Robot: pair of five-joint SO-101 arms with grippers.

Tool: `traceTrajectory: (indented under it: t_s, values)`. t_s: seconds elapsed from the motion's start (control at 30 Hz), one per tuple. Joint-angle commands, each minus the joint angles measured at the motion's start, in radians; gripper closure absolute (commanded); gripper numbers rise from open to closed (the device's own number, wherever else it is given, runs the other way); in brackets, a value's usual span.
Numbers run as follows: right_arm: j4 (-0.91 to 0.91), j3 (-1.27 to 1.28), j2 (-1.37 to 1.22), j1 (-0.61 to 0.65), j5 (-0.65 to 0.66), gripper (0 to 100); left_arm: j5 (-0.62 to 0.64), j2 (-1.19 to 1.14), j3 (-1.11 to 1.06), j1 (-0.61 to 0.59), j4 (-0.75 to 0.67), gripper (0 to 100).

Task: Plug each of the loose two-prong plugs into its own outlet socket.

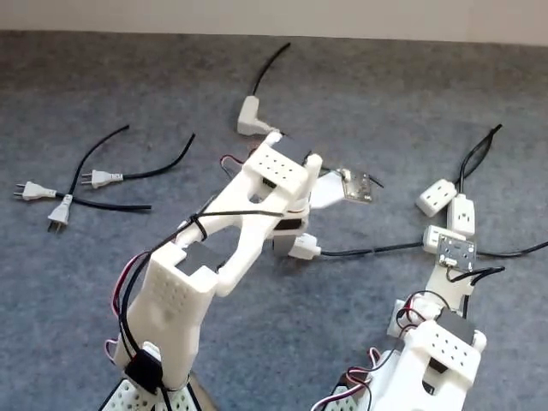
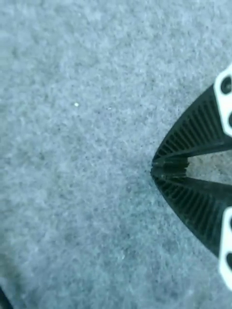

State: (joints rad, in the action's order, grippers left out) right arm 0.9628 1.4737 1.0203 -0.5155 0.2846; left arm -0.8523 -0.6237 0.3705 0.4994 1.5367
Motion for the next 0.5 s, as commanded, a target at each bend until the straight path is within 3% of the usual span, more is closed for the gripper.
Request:
traceTrajectory:
  t_s: [0.0,0.3,0.47]
  values:
    - [-0.038,0.001,-0.004,-0.005,-0.009,99.1,-0.006,0.031,0.004,0.004,0.011,79]
    - [-0.039,0.001,-0.004,-0.005,-0.009,99.1,-0.005,0.050,0.002,0.035,0.006,79]
    - [-0.039,0.001,-0.004,-0.005,-0.009,99.1,-0.006,0.059,0.019,0.019,0.086,79]
